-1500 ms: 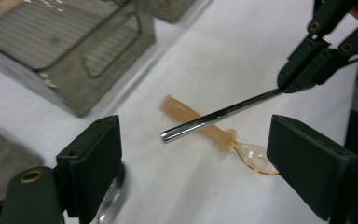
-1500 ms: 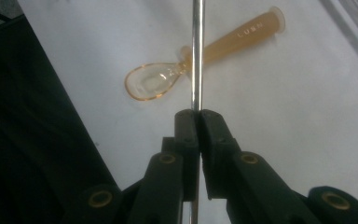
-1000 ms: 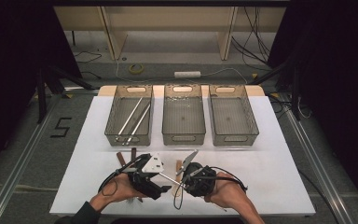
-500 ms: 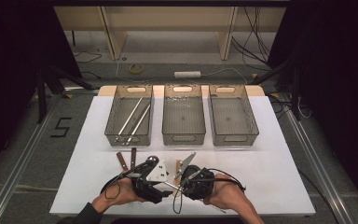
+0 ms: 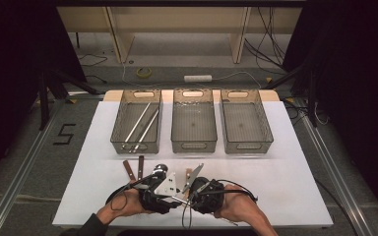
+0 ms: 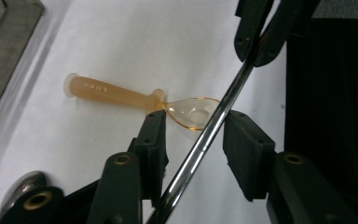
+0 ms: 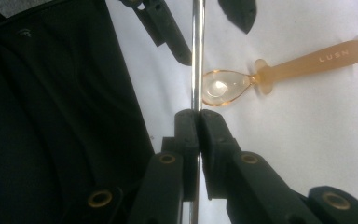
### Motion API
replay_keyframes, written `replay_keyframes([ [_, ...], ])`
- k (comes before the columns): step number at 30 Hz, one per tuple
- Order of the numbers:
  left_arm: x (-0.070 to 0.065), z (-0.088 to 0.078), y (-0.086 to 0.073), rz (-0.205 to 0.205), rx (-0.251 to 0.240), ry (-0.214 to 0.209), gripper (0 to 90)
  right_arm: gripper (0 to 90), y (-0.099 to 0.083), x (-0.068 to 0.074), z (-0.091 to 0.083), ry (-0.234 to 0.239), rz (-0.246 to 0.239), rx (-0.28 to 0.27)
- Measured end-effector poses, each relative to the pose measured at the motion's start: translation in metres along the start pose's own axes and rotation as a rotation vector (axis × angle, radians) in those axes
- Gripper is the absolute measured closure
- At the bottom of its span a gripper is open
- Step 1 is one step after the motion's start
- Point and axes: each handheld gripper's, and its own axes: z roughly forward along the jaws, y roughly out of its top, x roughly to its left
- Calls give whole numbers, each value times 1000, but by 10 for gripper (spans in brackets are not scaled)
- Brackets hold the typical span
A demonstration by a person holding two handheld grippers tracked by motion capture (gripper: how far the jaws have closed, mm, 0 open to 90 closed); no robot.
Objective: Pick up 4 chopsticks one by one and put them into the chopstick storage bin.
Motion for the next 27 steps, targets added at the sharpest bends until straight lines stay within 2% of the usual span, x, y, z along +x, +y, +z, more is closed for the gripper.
replay_keyframes([
  [3, -1, 0, 0, 14, 11, -18, 647, 863, 0, 1, 0, 7, -13, -2],
  [4, -1, 0, 0, 21, 17, -21, 658, 863, 0, 1, -1, 12, -20, 15],
  [7, -2, 0, 0, 32, 21, -41, 687, 863, 0, 2, 0, 17, -32, 6],
  [9, -3, 0, 0, 40, 22, -62, 707, 862, -1, 2, 0, 24, -48, 8],
  [13, -9, 1, 0, 88, 40, -110, 774, 849, -4, 2, 0, 53, -82, 28],
  [14, -10, 1, 0, 93, 39, -134, 803, 829, -5, 1, 2, 51, -95, 12],
  [15, -12, 1, 1, 93, 36, -140, 830, 802, -6, 1, 2, 48, -71, 4],
  [17, -10, -2, 1, 99, 45, -118, 834, 730, -8, -5, 0, 69, -46, -1],
  [18, -9, -4, 0, 89, 33, -96, 835, 670, -9, -6, -1, 61, -36, -23],
  [20, -4, -7, -1, 67, 19, -83, 836, 607, -11, -10, -8, 49, 5, -49],
  [21, -2, -8, -2, 51, 17, -63, 835, 560, -12, -13, -11, 41, -2, -69],
  [22, 0, -9, -3, 32, 15, -50, 836, 519, -12, -14, -13, 27, 27, -90],
  [23, 2, -10, -5, 19, 9, -31, 836, 503, -13, -17, -15, 6, 32, -123],
  [25, 7, -11, -7, -19, 6, 12, 835, 474, -14, -21, -20, -31, 87, -178],
  [27, 11, -13, -9, -47, 5, 47, 835, 456, -15, -25, -24, -68, 114, -243],
])
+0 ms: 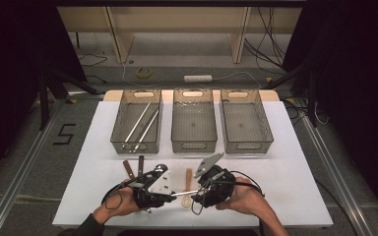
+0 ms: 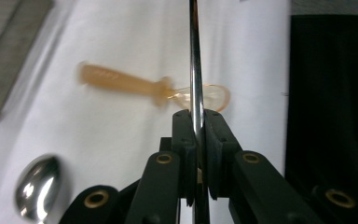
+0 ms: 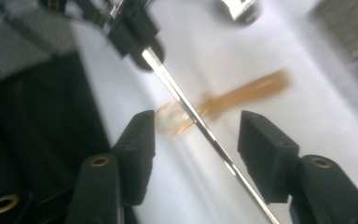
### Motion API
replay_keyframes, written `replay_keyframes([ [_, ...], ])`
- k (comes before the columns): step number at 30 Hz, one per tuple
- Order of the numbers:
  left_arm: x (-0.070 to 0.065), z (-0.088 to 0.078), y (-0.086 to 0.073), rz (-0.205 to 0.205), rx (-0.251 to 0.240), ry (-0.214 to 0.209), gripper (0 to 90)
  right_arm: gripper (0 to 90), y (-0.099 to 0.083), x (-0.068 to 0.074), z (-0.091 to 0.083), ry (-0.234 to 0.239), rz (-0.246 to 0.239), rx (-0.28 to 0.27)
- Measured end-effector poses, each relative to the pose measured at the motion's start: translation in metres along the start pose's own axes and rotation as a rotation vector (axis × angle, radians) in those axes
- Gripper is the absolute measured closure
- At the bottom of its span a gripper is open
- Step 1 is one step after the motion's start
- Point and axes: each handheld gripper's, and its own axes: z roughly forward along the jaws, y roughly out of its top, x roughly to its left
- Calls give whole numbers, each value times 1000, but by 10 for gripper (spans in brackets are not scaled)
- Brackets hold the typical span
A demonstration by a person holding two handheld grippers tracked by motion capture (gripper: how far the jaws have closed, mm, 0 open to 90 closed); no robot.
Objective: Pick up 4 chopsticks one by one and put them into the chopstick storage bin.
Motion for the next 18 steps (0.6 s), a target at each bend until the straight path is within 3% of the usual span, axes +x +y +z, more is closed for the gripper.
replay_keyframes([
  [7, 11, -5, -6, -113, -24, 84, 835, 397, -1, -5, -7, -124, 94, -175],
  [14, 20, -13, -11, -197, -55, 147, 835, 367, -10, -11, -9, -172, 170, -237],
  [18, 25, -18, -15, -240, -70, 176, 835, 358, -21, -16, -10, -177, 206, -264],
])
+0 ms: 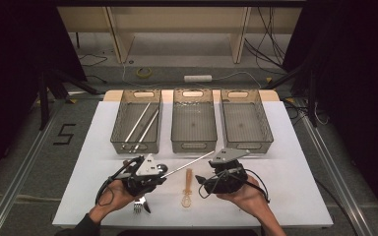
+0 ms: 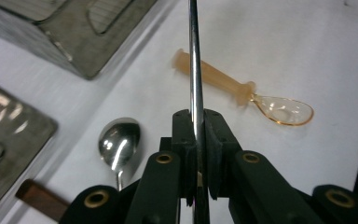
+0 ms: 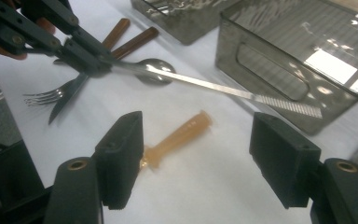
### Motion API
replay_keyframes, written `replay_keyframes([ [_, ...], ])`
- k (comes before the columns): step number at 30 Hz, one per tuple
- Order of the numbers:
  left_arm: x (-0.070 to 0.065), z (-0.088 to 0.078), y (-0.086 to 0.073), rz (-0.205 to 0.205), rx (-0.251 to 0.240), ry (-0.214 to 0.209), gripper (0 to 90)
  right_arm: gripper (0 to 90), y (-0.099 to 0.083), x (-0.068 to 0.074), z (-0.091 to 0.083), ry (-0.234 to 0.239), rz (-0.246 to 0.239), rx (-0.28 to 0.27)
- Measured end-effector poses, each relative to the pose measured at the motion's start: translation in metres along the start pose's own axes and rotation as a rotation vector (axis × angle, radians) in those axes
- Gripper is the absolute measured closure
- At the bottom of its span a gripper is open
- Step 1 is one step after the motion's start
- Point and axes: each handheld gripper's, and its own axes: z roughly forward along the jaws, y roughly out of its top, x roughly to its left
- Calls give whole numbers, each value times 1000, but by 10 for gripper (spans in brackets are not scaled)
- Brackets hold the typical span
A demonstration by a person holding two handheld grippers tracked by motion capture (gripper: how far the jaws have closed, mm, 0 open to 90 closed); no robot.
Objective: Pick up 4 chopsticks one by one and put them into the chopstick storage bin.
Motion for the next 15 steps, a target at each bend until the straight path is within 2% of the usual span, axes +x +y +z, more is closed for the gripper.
replay_keyframes([
  [6, 10, -6, -3, -70, -34, 52, 835, 354, -16, -8, -4, -17, 25, -13],
  [15, 25, -17, -8, -147, -77, 124, 835, 341, -40, -17, -10, -39, 61, -23],
])
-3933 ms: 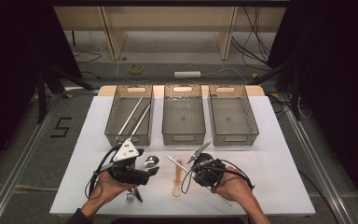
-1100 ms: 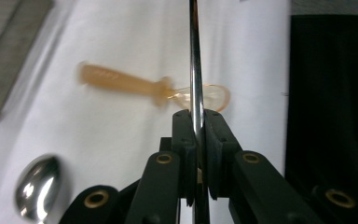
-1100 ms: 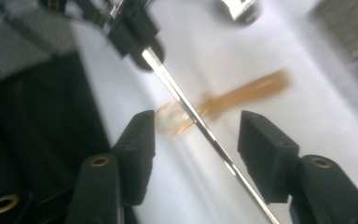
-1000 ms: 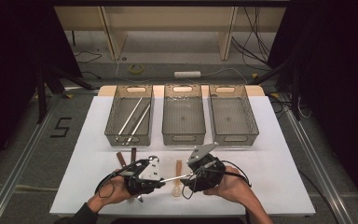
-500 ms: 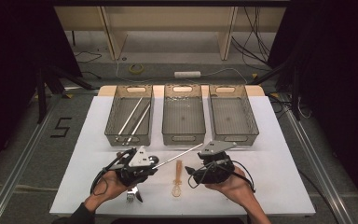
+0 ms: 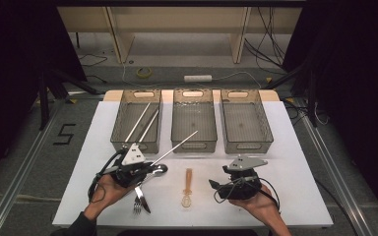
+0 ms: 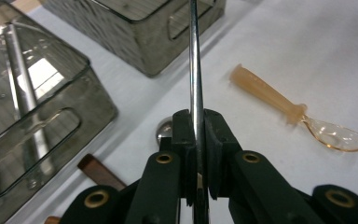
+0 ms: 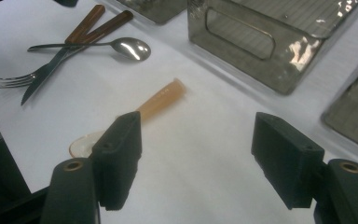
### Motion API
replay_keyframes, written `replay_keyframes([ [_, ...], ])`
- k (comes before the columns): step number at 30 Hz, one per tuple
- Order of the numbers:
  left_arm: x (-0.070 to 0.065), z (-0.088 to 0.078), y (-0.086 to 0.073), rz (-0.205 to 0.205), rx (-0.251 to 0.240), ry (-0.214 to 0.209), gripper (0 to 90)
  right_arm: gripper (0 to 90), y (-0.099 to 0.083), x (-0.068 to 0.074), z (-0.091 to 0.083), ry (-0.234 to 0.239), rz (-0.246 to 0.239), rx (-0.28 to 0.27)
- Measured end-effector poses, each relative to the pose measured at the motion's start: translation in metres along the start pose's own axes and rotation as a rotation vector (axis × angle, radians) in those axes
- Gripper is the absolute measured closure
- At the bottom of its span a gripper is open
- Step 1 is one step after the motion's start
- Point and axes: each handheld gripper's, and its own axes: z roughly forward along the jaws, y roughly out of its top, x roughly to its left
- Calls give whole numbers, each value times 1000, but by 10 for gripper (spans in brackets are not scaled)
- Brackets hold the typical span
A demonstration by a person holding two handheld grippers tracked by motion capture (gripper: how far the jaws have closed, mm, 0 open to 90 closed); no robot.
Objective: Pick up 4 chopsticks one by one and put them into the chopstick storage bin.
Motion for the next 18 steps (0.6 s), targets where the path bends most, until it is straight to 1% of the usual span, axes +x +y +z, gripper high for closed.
replay_keyframes([
  [2, 3, -2, 0, -17, -12, 9, 835, 340, -3, -1, -2, -8, 7, -7],
  [3, 5, -3, 0, -23, -14, 16, 835, 339, -4, -2, -3, -15, 13, -2],
  [5, 8, -4, -1, -41, -22, 23, 835, 335, -7, -4, -4, -38, 26, 3],
  [9, 16, -8, -2, -72, -38, 52, 835, 326, -11, -7, -8, -46, 44, -18],
  [11, 20, -9, -2, -84, -47, 58, 836, 325, -12, -7, -9, -48, 48, -27],
  [13, 23, -10, -3, -97, -54, 63, 836, 320, -13, -7, -10, -50, 48, -29],
  [16, 28, -12, -2, -112, -68, 82, 836, 312, -15, -6, -9, -51, 48, -31],
  [18, 31, -13, -2, -126, -71, 90, 836, 310, -15, -5, -9, -49, 50, -22],
])
